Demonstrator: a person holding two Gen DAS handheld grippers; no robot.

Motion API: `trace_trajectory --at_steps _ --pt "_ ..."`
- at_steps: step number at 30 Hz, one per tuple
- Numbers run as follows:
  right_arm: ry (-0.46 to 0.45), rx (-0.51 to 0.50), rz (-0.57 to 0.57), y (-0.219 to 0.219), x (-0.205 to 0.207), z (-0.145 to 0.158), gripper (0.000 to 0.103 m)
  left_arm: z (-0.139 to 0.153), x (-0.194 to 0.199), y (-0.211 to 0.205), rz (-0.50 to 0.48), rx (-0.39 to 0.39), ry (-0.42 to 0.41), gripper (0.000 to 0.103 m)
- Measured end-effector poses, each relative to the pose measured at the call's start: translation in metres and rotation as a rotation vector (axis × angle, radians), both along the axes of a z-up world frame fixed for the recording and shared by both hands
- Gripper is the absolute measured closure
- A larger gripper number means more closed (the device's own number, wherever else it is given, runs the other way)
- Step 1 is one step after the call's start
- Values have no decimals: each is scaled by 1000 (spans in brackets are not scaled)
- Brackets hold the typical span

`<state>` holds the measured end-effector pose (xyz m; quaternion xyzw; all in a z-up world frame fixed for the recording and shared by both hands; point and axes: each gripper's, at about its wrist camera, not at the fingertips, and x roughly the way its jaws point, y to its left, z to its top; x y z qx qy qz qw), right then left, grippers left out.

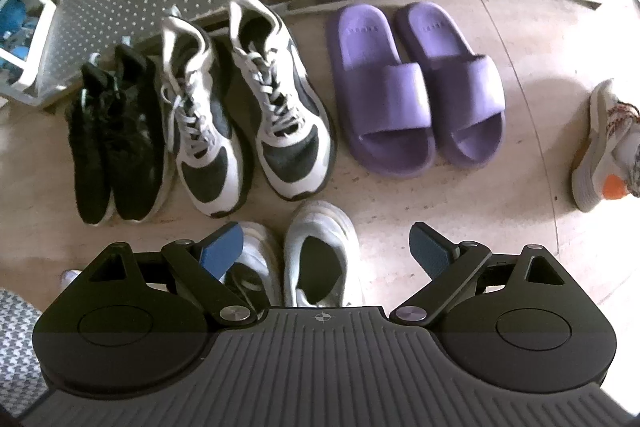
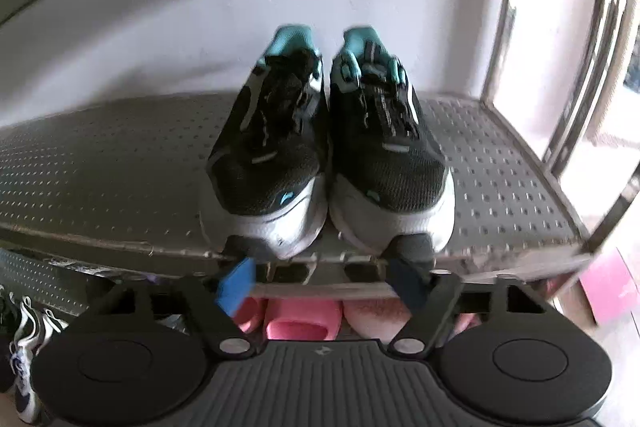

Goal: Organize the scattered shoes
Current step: 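Move the open right gripper down over the purple slides on the floor, then grasp both purple slides together by their heels with the right gripper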

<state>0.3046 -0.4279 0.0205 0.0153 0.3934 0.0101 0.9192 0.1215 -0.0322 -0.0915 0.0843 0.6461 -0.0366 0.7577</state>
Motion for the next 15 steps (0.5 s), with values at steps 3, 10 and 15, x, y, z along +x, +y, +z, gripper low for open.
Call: trace_trajectory --at_steps 3,10,15 --pt "68 71 119 28 -10 5 36 7 0 10 45 -7 -12 9" --pt "513 58 256 164 -4 -90 46 19 -2 27 98 -25 -31 9" --pt "659 -3 210 220 10 -173 61 18 -6 44 134 -24 -16 9"
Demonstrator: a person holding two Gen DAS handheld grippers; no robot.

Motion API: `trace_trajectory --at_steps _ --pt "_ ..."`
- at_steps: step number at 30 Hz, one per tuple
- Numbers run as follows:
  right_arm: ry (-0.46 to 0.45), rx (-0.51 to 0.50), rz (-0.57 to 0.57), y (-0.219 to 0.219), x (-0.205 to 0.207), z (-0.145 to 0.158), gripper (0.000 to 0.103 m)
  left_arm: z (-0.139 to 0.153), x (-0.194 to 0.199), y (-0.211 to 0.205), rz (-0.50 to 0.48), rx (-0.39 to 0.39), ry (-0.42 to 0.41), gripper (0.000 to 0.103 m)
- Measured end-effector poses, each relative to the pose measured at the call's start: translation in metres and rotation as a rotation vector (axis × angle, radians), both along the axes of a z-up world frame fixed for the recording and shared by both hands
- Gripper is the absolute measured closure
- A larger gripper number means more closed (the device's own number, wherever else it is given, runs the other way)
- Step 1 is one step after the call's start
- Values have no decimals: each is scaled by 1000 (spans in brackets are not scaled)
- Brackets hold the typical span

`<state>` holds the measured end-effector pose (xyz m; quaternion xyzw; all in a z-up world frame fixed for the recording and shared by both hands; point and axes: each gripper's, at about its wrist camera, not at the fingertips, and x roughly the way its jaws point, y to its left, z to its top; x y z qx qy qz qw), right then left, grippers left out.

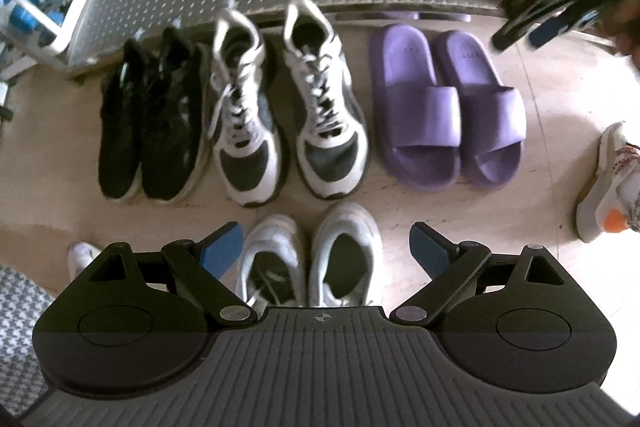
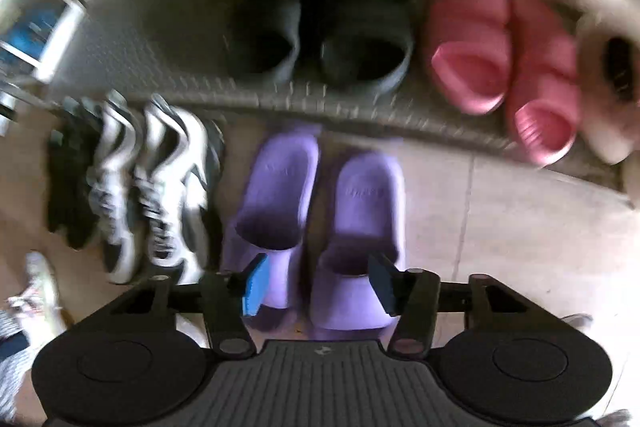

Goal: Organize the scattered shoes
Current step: 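Grasp both purple slides together by their heels with the right gripper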

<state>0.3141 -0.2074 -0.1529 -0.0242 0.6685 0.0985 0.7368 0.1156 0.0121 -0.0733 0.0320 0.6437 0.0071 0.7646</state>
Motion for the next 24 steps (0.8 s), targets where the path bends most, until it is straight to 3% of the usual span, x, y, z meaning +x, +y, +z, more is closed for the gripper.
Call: trace_trajectory --at_steps 4,14,17,18,20,24 --pt "88 -55 -21 29 13 -59 64 -2 -1 16 42 -10 22 9" --pt "301 -192 -1 41 28 -129 72 -5 1 25 67 -18 39 9" --pt "271 -194 -15 41 20 -127 76 -4 1 23 61 -16 38 9" --pt "253 -186 -27 38 16 -122 84 -3 1 22 59 -15 37 9" --pt "231 -177 -41 34 10 -117 87 0 1 20 52 -17 25 9" --pt "140 -96 -103 7 -29 -70 88 10 0 18 49 -20 -10 9"
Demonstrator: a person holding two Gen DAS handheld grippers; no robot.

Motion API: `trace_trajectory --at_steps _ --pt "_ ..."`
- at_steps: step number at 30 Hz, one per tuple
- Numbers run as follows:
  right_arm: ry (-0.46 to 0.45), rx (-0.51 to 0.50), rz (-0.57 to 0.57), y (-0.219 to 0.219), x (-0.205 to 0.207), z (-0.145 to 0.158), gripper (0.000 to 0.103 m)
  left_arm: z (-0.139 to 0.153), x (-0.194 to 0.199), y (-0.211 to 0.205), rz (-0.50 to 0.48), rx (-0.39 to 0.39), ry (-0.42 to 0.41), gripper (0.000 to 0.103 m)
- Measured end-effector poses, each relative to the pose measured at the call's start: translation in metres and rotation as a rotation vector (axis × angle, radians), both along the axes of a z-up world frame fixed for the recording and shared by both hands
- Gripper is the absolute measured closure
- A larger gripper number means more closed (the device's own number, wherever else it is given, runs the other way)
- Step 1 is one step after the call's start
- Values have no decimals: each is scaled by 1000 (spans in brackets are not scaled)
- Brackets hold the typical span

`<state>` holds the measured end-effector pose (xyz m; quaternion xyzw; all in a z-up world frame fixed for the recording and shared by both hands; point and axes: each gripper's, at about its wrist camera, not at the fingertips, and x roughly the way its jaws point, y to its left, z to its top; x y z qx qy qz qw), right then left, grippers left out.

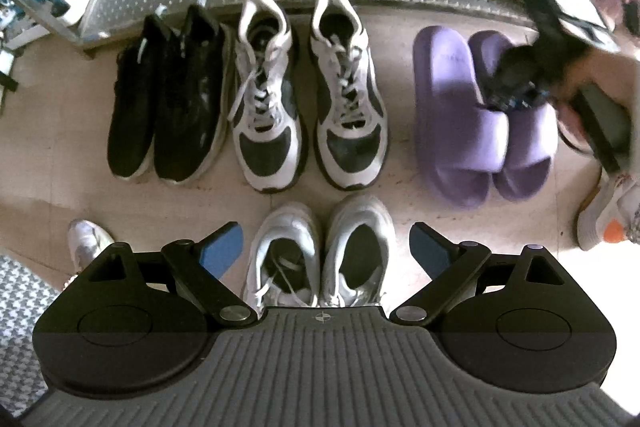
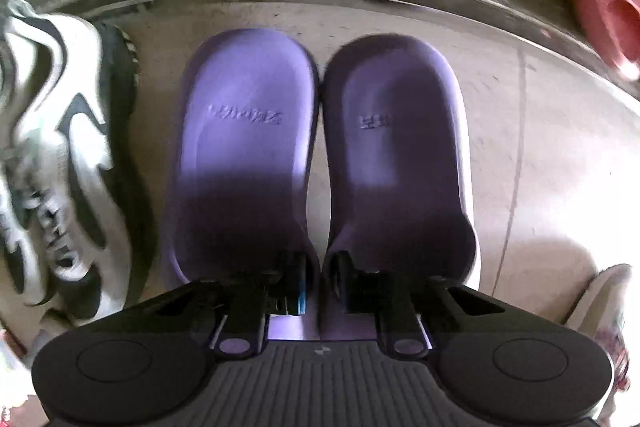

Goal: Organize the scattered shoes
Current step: 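Grasp both purple slides together by their heels with the right gripper, then lift the purple slides onto the rack shelf beside the teal sneakers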

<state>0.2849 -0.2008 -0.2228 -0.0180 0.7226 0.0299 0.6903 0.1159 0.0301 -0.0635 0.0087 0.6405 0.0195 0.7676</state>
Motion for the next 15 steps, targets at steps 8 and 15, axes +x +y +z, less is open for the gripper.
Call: trace_trajectory --at_steps 8,15 --pt "-216 137 -39 -42 -73 147 88 25 -5 -11 -3 -28 -84 9" --pt "-512 130 -14 -54 -68 277 88 33 -8 -14 -15 -37 -117 9"
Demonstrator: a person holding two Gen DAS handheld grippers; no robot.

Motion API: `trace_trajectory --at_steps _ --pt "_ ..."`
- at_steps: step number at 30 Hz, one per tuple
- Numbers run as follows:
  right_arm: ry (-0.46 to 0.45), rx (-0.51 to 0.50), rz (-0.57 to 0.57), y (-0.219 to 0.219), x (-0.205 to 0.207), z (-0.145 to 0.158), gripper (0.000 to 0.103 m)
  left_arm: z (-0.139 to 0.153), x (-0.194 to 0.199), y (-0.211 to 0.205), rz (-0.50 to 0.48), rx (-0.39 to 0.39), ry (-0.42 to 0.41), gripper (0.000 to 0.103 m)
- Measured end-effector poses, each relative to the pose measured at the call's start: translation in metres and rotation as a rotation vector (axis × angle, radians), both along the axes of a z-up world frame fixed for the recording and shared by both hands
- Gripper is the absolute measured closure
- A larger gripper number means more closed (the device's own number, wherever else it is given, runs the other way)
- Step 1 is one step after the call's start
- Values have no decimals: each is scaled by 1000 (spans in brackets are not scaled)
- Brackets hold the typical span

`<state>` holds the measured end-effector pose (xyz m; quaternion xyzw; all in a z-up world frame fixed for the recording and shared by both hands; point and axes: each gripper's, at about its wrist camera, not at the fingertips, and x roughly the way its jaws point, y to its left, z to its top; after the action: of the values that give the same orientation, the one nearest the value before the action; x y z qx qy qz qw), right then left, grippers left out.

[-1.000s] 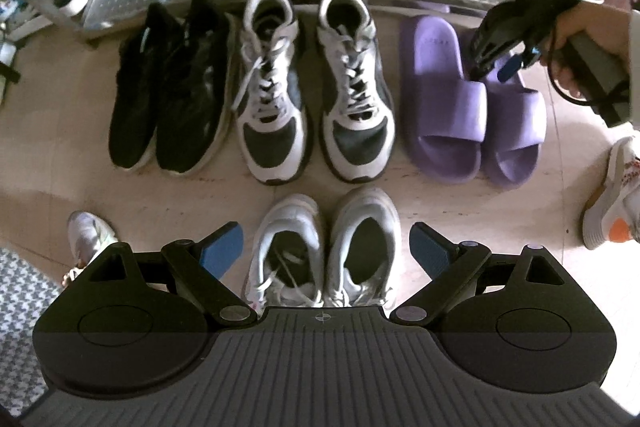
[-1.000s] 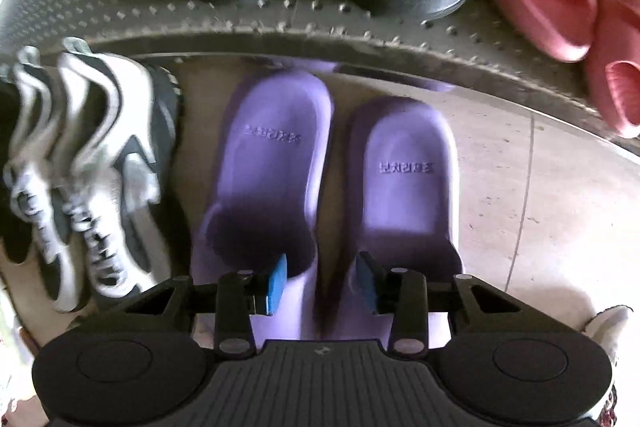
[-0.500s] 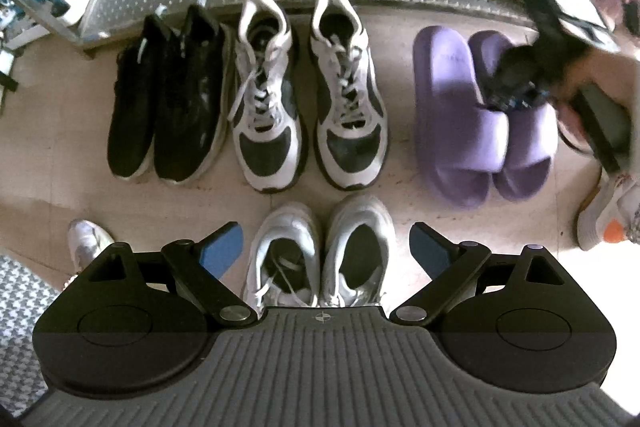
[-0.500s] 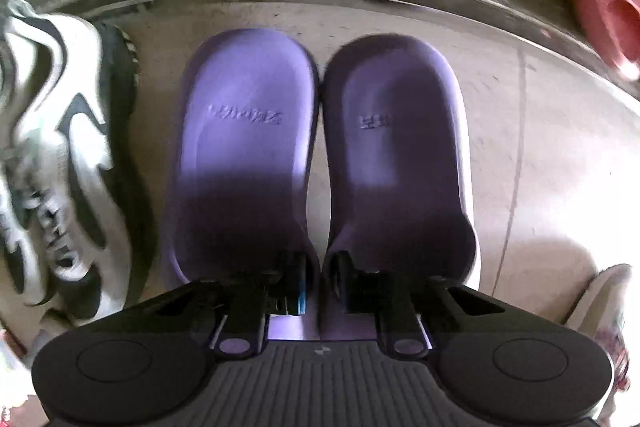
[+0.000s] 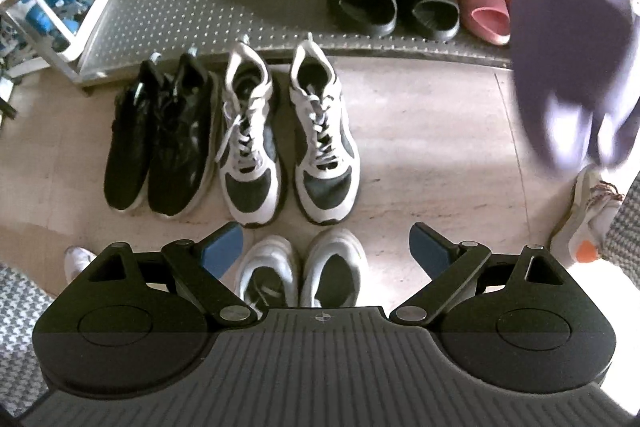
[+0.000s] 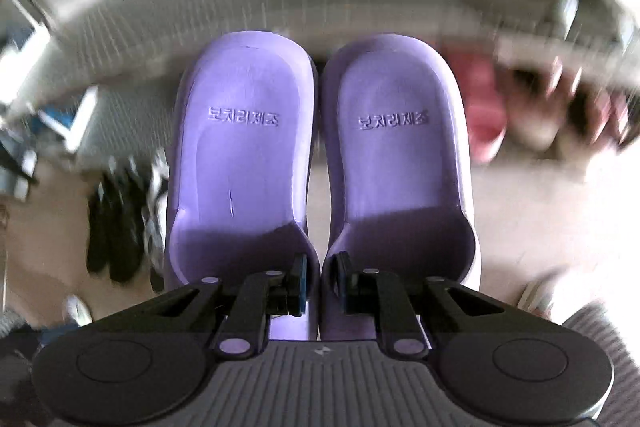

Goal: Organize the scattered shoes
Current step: 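Lift the purple slides onto the rack shelf beside the teal sneakers, then push the purple slides into place on the shelf with the right gripper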

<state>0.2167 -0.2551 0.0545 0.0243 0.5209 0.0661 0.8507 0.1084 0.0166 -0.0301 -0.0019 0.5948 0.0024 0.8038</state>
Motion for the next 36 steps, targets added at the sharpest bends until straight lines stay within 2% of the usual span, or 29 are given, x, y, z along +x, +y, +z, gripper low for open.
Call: trace_trajectory --at_steps 2,4,7,8,9,10,14,16,18,20,21,22,26,32,36 --pt "-42 -32 8 3 27 22 88 -1 2 3 12 1 5 9" --pt "-74 -81 6 10 72 34 88 -1 4 5 19 4 5 9" --pt "-128 -179 6 21 130 31 84 0 7 6 15 6 4 9" --pt "-174 -192 3 21 141 28 65 0 8 6 12 8 3 9" --pt "-245 -197 -14 20 142 30 53 0 9 7 13 13 2 9" --pt "-312 -203 -31 17 137 36 50 1 9 7 13 14 0 9" --pt "-433 -180 24 2 94 50 46 3 9 6 9 -1 -3 9" --pt "-481 -165 60 -8 71 53 34 4 8 2 -2 -12 -7 9" --pt "-526 -109 106 -25 44 50 31 4 6 -2 -12 -10 -10 9" --pt "-514 -65 132 -40 29 33 34 0 6 -4 -17 -6 -1 9" --pt "-502 -63 135 -38 30 28 36 -1 6 -5 -19 -3 3 9" --pt "-467 -58 146 -41 29 11 37 -3 6 -6 -18 1 8 9" --pt "-464 -43 156 -31 36 -21 39 -9 7 -9 -27 16 18 9" --pt "-446 -6 75 -19 53 -43 39 -13 10 -7 -23 15 31 9" --pt "-482 14 31 -13 64 -55 32 -16 11 -4 -16 14 38 9"
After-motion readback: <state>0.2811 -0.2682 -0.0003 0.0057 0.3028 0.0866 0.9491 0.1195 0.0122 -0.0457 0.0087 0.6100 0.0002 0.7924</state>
